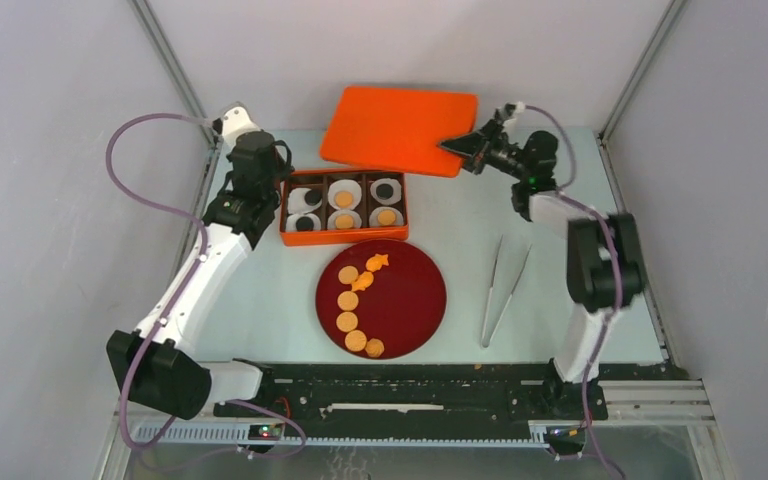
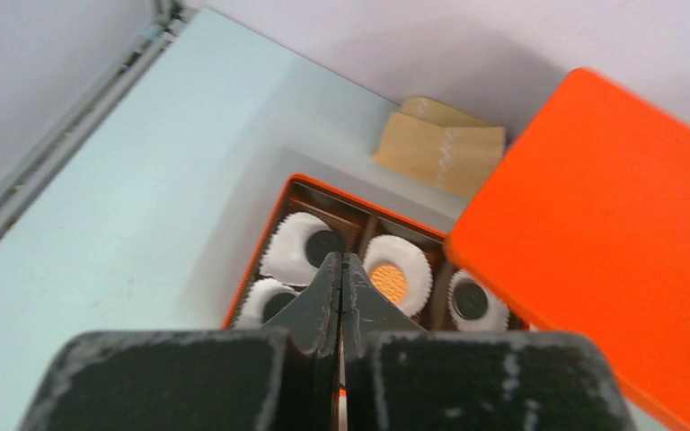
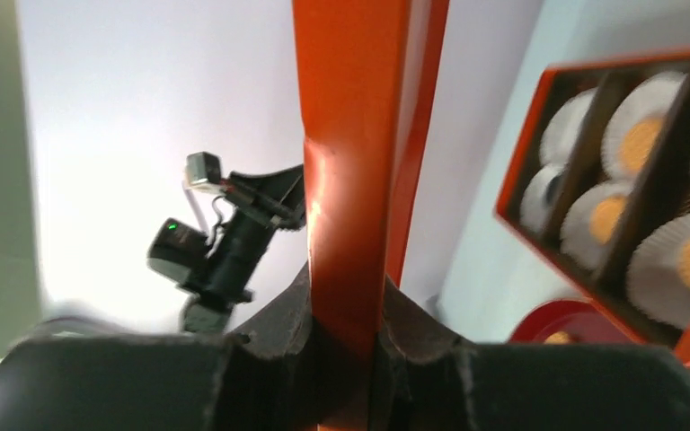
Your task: Pack the cookies
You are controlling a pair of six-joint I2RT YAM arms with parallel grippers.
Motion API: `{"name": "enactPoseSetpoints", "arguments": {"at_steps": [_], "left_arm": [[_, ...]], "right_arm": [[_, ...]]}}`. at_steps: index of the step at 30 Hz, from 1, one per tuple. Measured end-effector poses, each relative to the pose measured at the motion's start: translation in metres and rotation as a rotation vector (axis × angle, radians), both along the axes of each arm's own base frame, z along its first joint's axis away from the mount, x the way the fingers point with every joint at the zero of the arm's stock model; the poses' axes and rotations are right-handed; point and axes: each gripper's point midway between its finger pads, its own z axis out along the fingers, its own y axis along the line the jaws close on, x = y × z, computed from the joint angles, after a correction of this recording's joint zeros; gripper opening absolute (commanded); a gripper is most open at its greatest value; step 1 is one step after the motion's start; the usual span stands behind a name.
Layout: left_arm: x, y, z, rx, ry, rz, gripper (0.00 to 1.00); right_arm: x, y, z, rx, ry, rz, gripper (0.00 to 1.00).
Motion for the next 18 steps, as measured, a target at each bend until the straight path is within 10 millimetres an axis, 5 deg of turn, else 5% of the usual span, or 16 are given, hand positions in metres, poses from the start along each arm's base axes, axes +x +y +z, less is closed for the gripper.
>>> {"name": "enactPoseSetpoints", "arguments": {"at_steps": [5,9,18], "left_arm": [[-0.002,0.022,-0.005,0.044,0.011,0.102,0.00],[-0.004,0.036,-0.015,0.063,0.031,0.146,0.00],[-0.001,0.039,-0.037,0.083,0.073,0.149,0.00]], "right_arm": [[0.022,0.046,-0.068,0.169,0.230,0.207,0.00],[0.013,0.088,-0.111,0.149,0.355,0.341,0.00],[-0.008,0.159,-0.102,0.053,0.266,0.516,0.00]]}}
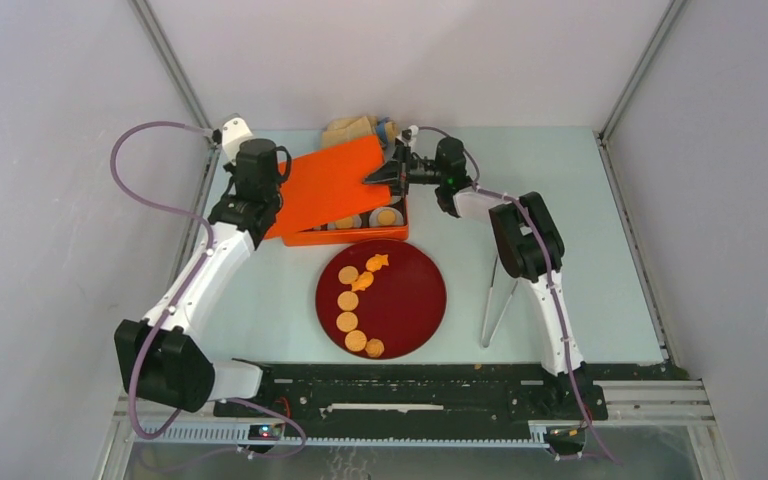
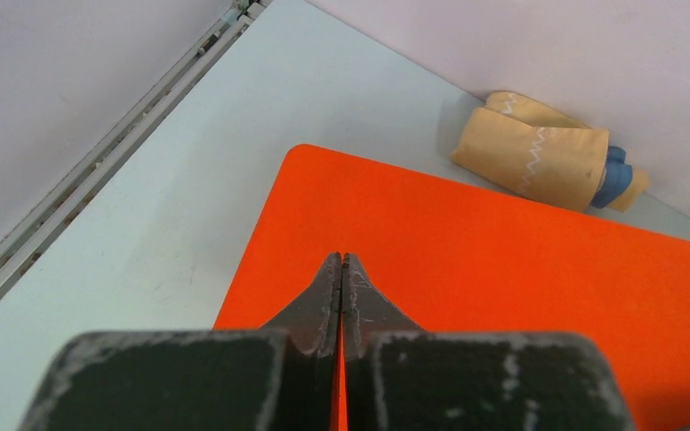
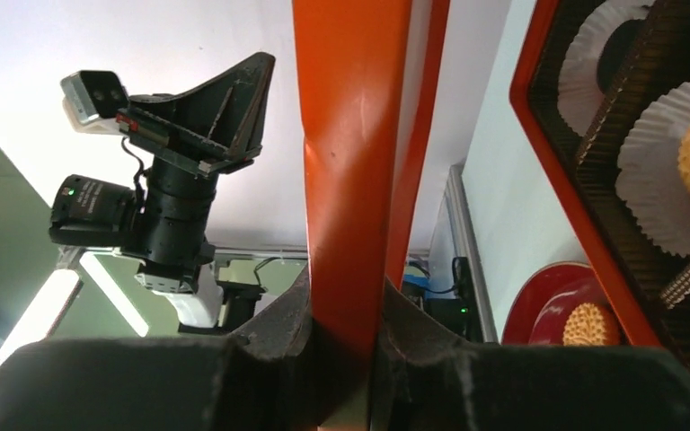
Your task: Pack the cookies
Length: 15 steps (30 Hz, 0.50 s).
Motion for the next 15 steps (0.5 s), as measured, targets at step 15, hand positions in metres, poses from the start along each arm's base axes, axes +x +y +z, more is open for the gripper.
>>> {"name": "enactPoseSetpoints", "arguments": {"at_steps": [15], "left_arm": [[0.007,0.000,-0.010,0.005,0.007,-0.031,0.00]], "right_arm": [[0.034,0.000,-0.048,-0.259,-0.083,-0.069,0.00]]}}
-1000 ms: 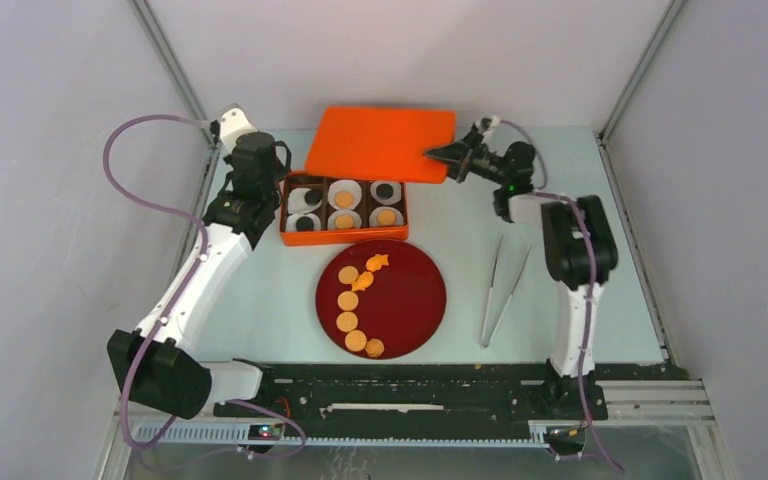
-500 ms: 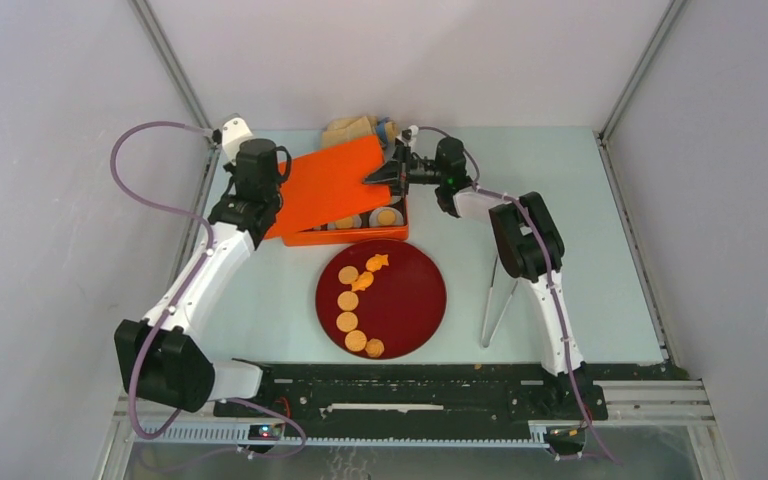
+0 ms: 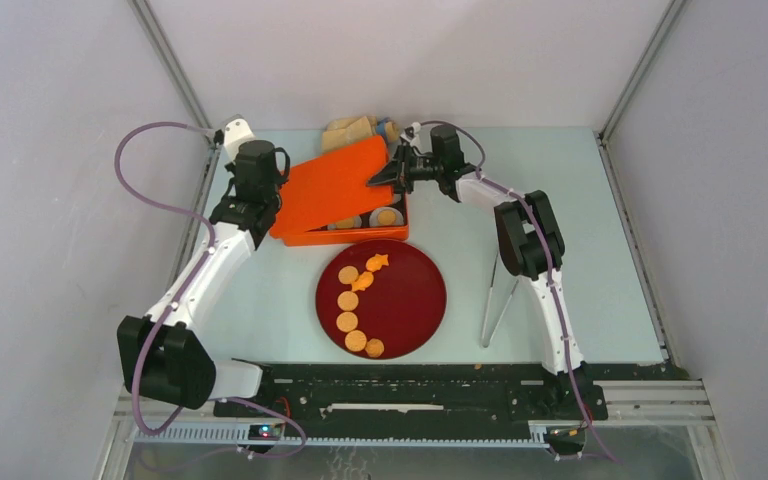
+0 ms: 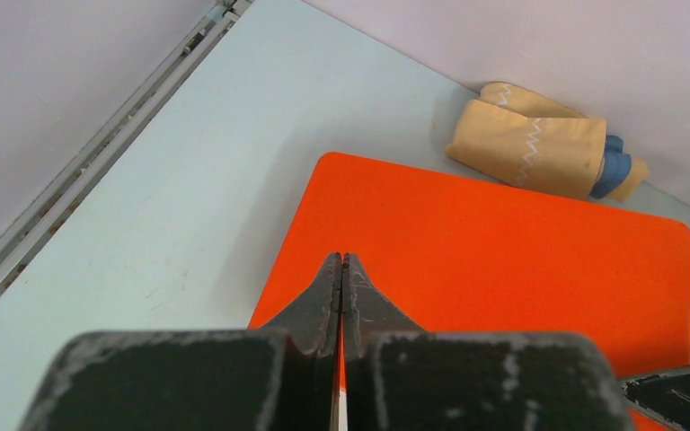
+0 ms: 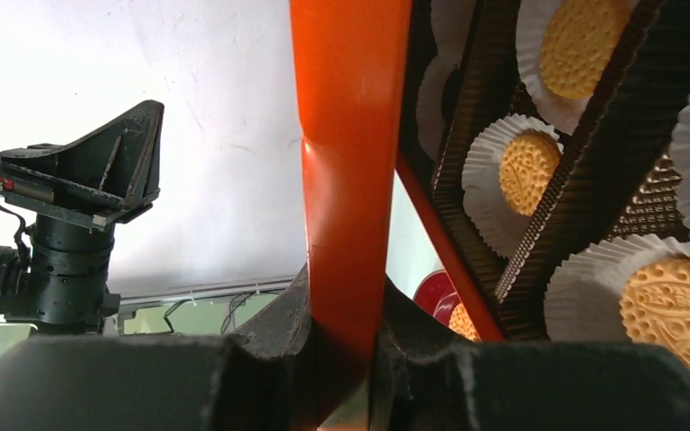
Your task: Pack the cookies
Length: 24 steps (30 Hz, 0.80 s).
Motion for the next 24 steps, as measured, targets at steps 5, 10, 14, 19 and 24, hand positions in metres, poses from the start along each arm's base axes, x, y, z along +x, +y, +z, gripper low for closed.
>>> {"name": "enactPoseSetpoints", "arguments": {"at_steps": [5,10,14,19,24], "left_arm": [[0.004,-0.005,-0.004,-0.008,0.004,-0.022,0.00],[0.011,-0.012,-0.015,-0.018,0.024,-0.055,0.00],[0.012,-0.020,-0.036,-0.036,0.041,-0.098,0.00],[0.017,-0.038,-0.081,-0.087,0.100,-0.174,0.00],[0.028,-0.062,-0.132,-0.162,0.179,-0.253,0.00]], "right_arm": [[0.005,-0.011,-0.006,-0.002,0.022,-0.022,0.00],[0.011,-0.028,-0.014,-0.002,0.050,-0.040,0.00],[0.012,-0.041,-0.029,-0.011,0.090,-0.059,0.00],[0.015,-0.051,-0.034,-0.010,0.101,-0.071,0.00],[0.016,-0.052,-0.034,0.000,0.090,-0.069,0.00]]}}
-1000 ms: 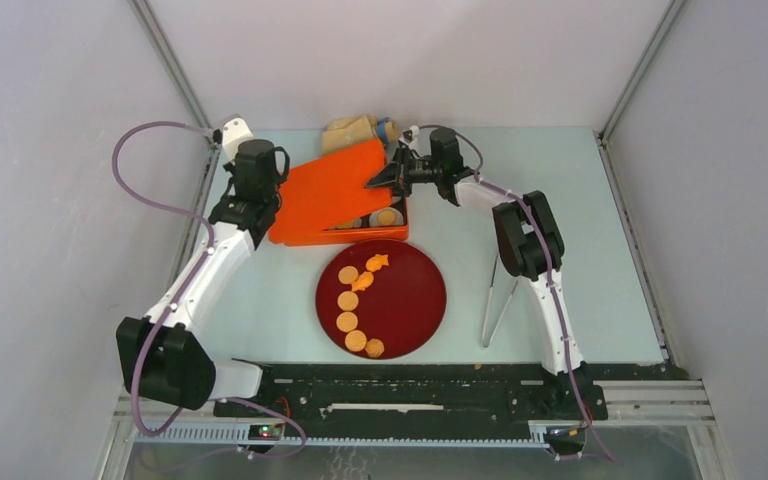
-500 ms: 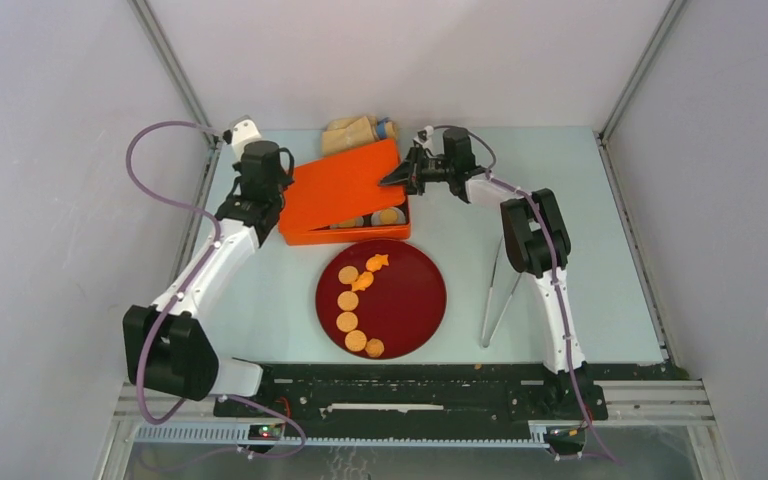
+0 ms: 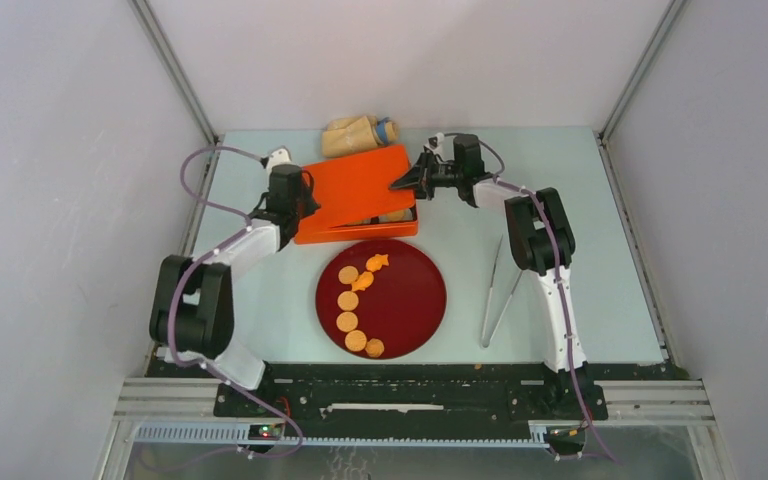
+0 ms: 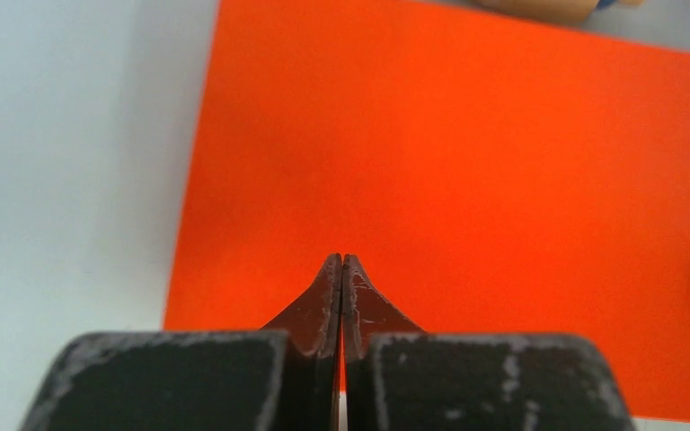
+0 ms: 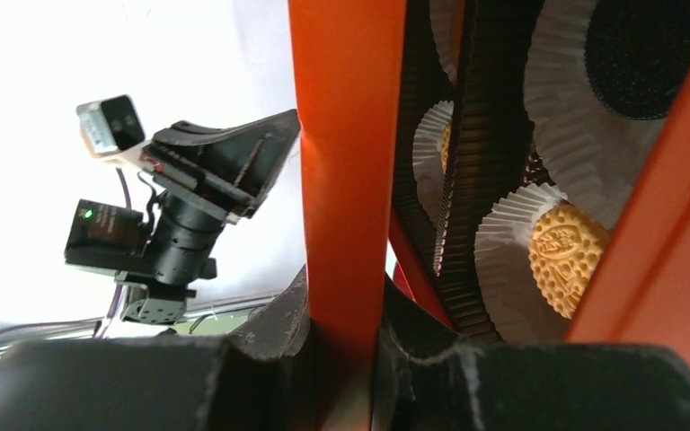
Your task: Pack the cookies
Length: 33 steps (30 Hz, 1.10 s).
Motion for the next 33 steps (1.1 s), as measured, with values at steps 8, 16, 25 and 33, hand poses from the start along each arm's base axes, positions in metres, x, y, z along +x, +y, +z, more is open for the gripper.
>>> {"name": "enactPoseSetpoints", "arguments": {"at_steps": [8,16,25,33], "left_arm": [[0.019,-0.032,-0.046,-0.125,0.047,-0.087,0.00],[0.034,-0.058,-0.047,-0.237,-0.001,-0.172,0.00],[0.041,-0.071,-0.046,-0.286,-0.017,-0.223,0.00],[0.047,-0.081,-0.048,-0.323,-0.018,-0.254,0.00]], "right_arm": [[0.000,-0.014,-0.026,-0.005,0.076,-0.047,0.09],[0.005,-0.032,-0.019,-0.003,0.081,-0.125,0.89],[0.008,-0.053,-0.001,-0.113,0.069,-0.250,0.95],[0.011,-0.097,-0.002,-0.287,0.119,-0.408,0.75]]}}
